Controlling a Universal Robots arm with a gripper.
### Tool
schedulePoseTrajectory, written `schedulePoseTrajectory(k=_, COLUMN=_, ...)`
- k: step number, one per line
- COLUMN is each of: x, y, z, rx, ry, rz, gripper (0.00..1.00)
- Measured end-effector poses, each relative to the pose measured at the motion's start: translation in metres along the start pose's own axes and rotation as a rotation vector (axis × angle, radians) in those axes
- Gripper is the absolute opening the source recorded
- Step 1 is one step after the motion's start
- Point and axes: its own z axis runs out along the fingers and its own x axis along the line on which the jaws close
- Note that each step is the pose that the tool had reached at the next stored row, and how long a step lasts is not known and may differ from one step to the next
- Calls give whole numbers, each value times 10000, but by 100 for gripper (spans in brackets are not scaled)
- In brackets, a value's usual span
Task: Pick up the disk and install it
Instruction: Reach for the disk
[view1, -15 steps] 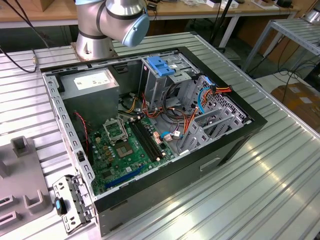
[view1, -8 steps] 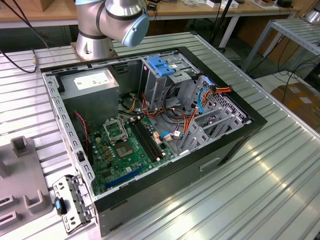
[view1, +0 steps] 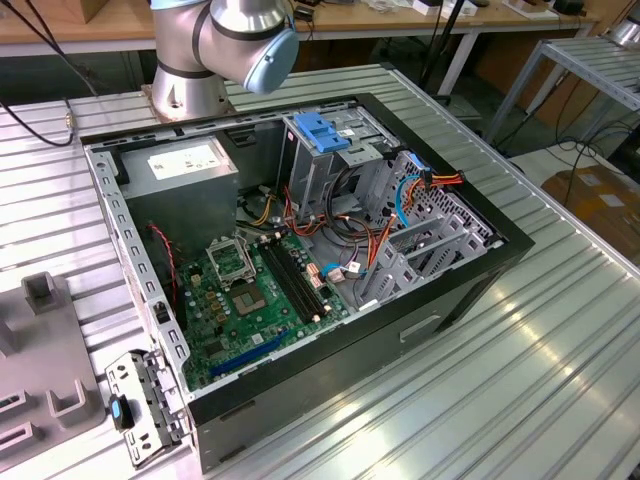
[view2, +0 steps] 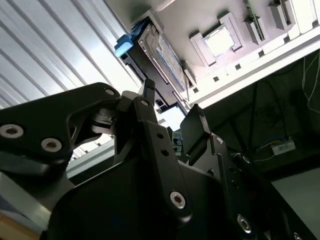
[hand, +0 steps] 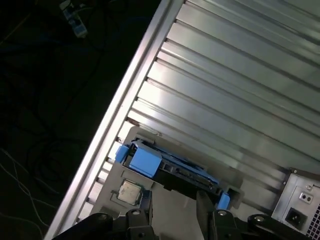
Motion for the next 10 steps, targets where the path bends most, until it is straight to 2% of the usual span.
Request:
schedulePoseTrajectory(k=6, x=-46, y=-24, z=2, rx=-15, ry=40, rz=-1243, gripper=48)
schedulePoseTrajectory(k=7, x=-62, y=-32, z=1, rx=-20, ry=53, rz=-1629, gripper=48)
schedulePoseTrajectory(k=10, x=-91, y=-47, z=1, rx=-29, ry=76, rz=-2358, gripper=48)
